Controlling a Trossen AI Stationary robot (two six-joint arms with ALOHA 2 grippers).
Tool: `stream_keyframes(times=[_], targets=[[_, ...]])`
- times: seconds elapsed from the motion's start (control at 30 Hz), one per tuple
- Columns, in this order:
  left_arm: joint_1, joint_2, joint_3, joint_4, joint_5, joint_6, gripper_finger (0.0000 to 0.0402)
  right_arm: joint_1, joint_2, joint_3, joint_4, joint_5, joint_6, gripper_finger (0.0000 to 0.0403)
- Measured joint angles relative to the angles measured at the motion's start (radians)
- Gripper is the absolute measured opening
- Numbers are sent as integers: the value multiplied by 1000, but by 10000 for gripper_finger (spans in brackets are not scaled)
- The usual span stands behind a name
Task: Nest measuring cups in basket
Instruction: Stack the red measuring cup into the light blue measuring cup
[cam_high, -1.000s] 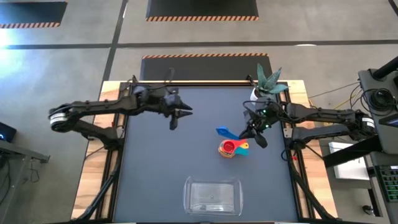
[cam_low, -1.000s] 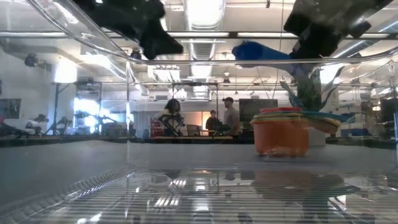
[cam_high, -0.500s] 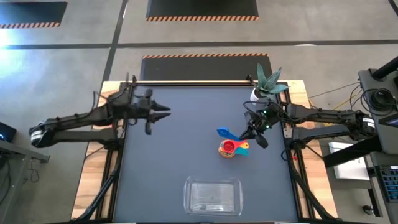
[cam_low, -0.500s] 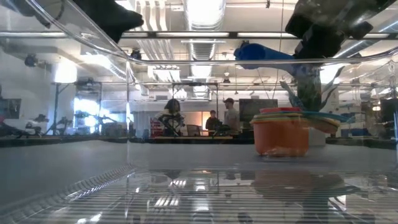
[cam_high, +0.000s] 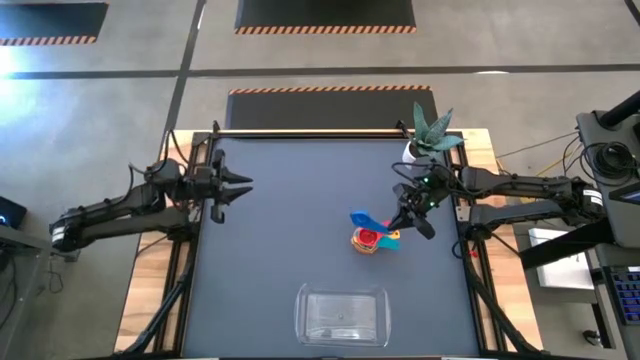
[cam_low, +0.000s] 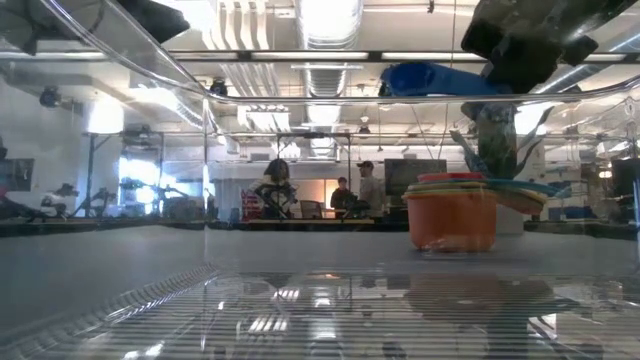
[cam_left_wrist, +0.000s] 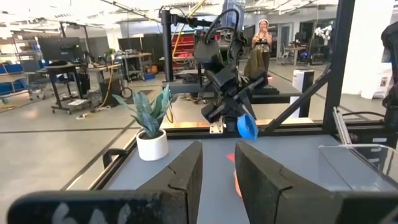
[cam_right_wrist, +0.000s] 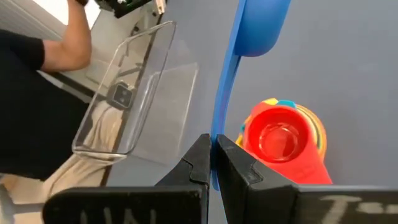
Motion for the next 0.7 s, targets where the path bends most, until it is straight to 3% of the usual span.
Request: stream_keyframes(times=[0.4,0.7], targets=[[0,-117,-99,11,0,-50,76,2,36,-43,8,-45,92,8],[0,-105,-100,31,1,-50,76,4,50,-136,211,-127,212,8]])
